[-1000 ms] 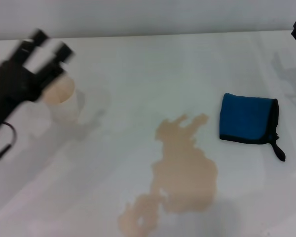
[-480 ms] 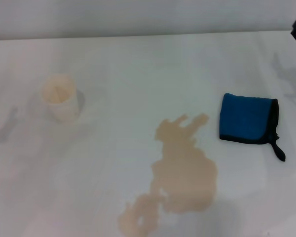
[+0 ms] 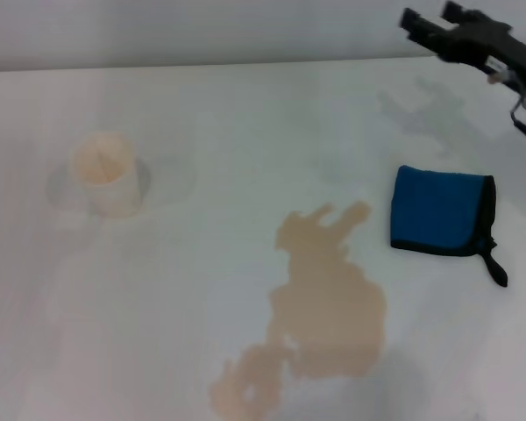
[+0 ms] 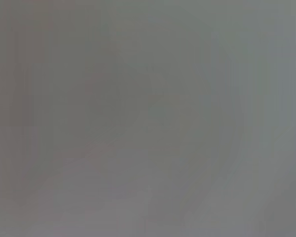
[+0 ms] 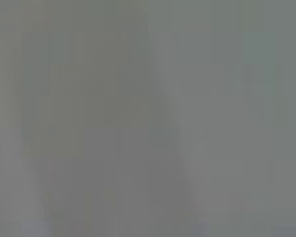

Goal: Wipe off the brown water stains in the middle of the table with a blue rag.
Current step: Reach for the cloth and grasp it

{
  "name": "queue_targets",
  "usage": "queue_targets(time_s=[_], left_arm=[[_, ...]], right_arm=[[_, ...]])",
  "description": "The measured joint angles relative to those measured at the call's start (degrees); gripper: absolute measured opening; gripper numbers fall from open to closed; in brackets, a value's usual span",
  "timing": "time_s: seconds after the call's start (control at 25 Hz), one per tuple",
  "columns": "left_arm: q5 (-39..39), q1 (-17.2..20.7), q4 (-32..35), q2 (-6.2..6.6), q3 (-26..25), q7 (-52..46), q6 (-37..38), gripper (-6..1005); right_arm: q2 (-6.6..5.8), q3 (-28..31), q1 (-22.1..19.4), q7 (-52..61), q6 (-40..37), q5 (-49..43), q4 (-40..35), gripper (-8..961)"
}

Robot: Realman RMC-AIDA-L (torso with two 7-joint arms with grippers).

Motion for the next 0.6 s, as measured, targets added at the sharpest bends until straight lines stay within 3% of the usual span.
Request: queue_targets(time_s=[0.12,0.36,0.52,0.6], left_arm=[[-0.1,-0.5,-0.2,-0.01,0.0,0.1,0.6,888],[-0.1,-0.7,0.0,-0.10,0.0,0.1,0.7,888],[-0.2,-1.0,0.0,-0.10,0.0,0.1,0.8,887],[-0.2,-1.3,-0.1,-0.13,0.0,0.1,0.8,887]], right_arm=[[-2.44,-2.5,0.3,10.7,1.6,-8.4,-5.0,856],[-7.30,-2.1,2.9,33.9,0.0,-32.0,-13.0,856],[-11.47,0.8,7.6,49.6,-9.8,-50.0,-13.7,855],[-12.72,4.3,9.7,55.4,-16.0,-58.4,-13.8,855]])
